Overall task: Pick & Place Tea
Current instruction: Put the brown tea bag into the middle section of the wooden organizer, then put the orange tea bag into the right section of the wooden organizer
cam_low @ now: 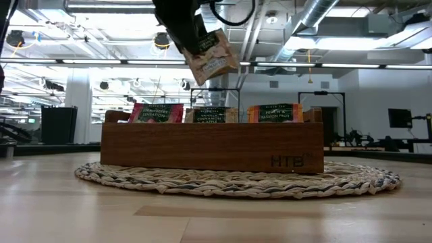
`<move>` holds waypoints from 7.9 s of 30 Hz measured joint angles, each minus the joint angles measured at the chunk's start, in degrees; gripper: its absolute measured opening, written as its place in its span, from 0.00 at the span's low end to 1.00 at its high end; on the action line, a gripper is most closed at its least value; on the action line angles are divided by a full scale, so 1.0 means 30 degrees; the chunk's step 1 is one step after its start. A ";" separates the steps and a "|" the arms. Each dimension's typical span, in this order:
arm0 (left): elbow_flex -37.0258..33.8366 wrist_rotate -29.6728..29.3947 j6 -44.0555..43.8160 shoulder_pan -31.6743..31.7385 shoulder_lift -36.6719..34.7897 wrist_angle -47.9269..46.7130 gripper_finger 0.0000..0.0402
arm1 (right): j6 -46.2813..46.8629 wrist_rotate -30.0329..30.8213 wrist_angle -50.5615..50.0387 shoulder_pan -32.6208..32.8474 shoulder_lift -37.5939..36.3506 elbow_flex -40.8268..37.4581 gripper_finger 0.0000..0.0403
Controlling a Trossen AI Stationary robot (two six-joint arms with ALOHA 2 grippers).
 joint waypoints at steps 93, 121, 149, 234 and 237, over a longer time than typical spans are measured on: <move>0.4444 -0.2378 0.0859 -0.2477 0.6048 -0.3322 0.22 | -0.0164 -0.0407 0.0169 -0.0377 0.0015 0.0007 0.00; 0.9041 -0.5084 0.5110 0.4326 0.5465 -0.5697 0.37 | -0.0312 -0.0479 0.0140 -0.0340 0.0015 0.0007 0.00; 0.9012 -0.2229 -0.3909 1.1744 0.9942 -0.1496 0.53 | -0.2041 -0.2066 0.1635 -0.4417 0.0022 0.0015 0.00; 0.9015 -0.3006 -0.4376 0.4376 -0.6373 -0.6512 0.00 | -0.8989 -0.7949 0.3032 -1.1003 0.0357 -0.0009 0.12; 0.8777 -0.4193 -0.4344 0.3399 -0.7325 -0.6925 0.00 | -0.9941 -0.9401 0.3037 -1.3014 0.0542 0.0063 0.18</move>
